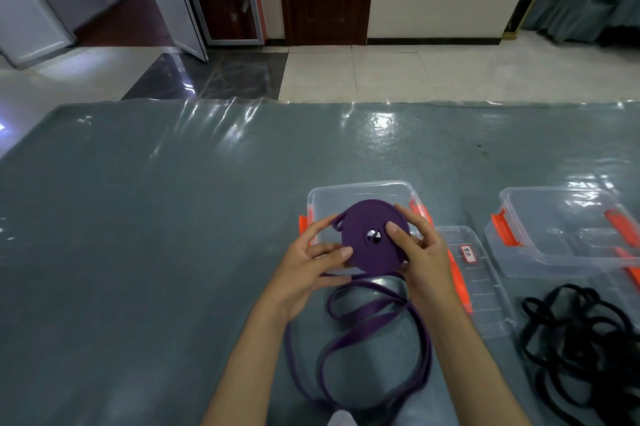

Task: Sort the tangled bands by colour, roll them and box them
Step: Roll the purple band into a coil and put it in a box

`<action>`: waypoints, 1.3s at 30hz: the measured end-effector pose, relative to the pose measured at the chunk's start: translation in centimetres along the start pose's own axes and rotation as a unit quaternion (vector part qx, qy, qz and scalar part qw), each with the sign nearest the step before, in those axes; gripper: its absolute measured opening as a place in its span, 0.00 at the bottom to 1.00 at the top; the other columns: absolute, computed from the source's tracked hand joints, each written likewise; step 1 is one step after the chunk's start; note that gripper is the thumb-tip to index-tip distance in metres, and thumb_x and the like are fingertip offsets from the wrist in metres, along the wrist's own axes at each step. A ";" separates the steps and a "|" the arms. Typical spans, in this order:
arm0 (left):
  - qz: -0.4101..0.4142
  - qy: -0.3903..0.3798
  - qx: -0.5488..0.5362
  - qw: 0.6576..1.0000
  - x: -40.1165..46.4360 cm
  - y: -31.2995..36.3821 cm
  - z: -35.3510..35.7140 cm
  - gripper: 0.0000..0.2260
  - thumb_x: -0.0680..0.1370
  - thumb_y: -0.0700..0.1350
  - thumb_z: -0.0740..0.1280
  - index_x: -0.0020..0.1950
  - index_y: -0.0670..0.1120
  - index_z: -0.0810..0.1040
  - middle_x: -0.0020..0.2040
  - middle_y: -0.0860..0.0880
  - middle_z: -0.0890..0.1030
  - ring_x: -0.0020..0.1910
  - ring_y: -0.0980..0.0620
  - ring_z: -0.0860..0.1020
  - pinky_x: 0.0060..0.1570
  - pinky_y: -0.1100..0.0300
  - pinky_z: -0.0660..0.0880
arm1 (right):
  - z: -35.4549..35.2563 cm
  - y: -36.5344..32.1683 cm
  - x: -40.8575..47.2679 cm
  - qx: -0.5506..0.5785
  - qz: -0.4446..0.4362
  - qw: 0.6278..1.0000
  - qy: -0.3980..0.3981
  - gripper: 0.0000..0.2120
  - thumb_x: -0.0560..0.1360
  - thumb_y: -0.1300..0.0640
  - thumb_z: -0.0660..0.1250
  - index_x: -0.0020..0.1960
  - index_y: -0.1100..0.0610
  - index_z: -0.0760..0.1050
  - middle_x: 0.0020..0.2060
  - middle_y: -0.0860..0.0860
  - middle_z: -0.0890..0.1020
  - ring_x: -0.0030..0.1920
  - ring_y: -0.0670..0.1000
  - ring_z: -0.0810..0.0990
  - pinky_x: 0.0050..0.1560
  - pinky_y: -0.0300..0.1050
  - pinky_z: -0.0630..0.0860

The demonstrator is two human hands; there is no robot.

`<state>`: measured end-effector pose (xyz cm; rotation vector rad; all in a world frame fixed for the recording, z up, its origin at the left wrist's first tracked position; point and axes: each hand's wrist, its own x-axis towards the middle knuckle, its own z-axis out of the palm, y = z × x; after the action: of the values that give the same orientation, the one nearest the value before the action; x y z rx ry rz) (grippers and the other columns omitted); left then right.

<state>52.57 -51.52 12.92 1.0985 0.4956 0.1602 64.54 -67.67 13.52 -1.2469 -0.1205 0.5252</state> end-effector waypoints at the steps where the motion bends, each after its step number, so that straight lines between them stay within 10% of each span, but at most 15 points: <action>1: -0.003 -0.002 -0.002 1.000 0.4 -0.2 0.1 0.25 0.76 0.37 0.78 0.68 0.59 0.80 0.53 0.40 0.86 0.56 0.39 0.86 0.57 0.39 0.83 | -0.1 0.2 0.4 0.001 0.005 1.000 0.006 0.21 0.72 0.55 0.78 0.65 0.46 0.83 0.56 0.57 0.88 0.55 0.61 0.88 0.45 0.54 0.86; 12: -0.038 0.088 0.041 0.995 10.4 -1.4 1.6 0.23 0.78 0.34 0.75 0.70 0.50 0.78 0.53 0.37 0.87 0.48 0.43 0.88 0.44 0.53 0.85 | -2.4 1.9 9.9 -0.146 0.090 0.984 0.044 0.18 0.81 0.64 0.70 0.68 0.52 0.81 0.55 0.51 0.87 0.54 0.53 0.86 0.45 0.43 0.83; 21: -0.188 0.122 0.096 0.970 18.9 -4.5 -0.2 0.22 0.79 0.30 0.71 0.68 0.50 0.76 0.55 0.34 0.85 0.49 0.40 0.86 0.42 0.52 0.86 | -4.0 6.2 17.0 -0.432 0.158 0.888 -0.011 0.19 0.80 0.56 0.71 0.69 0.61 0.77 0.61 0.56 0.84 0.60 0.58 0.82 0.61 0.51 0.78; 30: -0.255 0.158 0.201 0.932 23.7 -9.4 -1.8 0.25 0.80 0.26 0.64 0.73 0.47 0.75 0.57 0.36 0.83 0.53 0.38 0.83 0.48 0.43 0.84 | -3.7 9.3 20.8 -0.520 0.279 0.799 -0.119 0.19 0.82 0.51 0.69 0.65 0.64 0.79 0.58 0.62 0.83 0.57 0.61 0.82 0.50 0.45 0.70; 39: -0.192 0.224 0.244 0.924 25.6 -12.3 -1.2 0.23 0.74 0.24 0.63 0.63 0.43 0.85 0.55 0.40 0.86 0.56 0.38 0.85 0.56 0.45 0.83 | -4.1 11.1 21.9 -0.482 0.277 0.825 -0.105 0.12 0.81 0.52 0.68 0.54 0.61 0.83 0.47 0.59 0.84 0.48 0.57 0.81 0.47 0.47 0.75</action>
<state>73.14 -46.85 -6.14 1.4296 1.1982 -0.0676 81.76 -59.17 -2.37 -2.2409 -0.2262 1.1970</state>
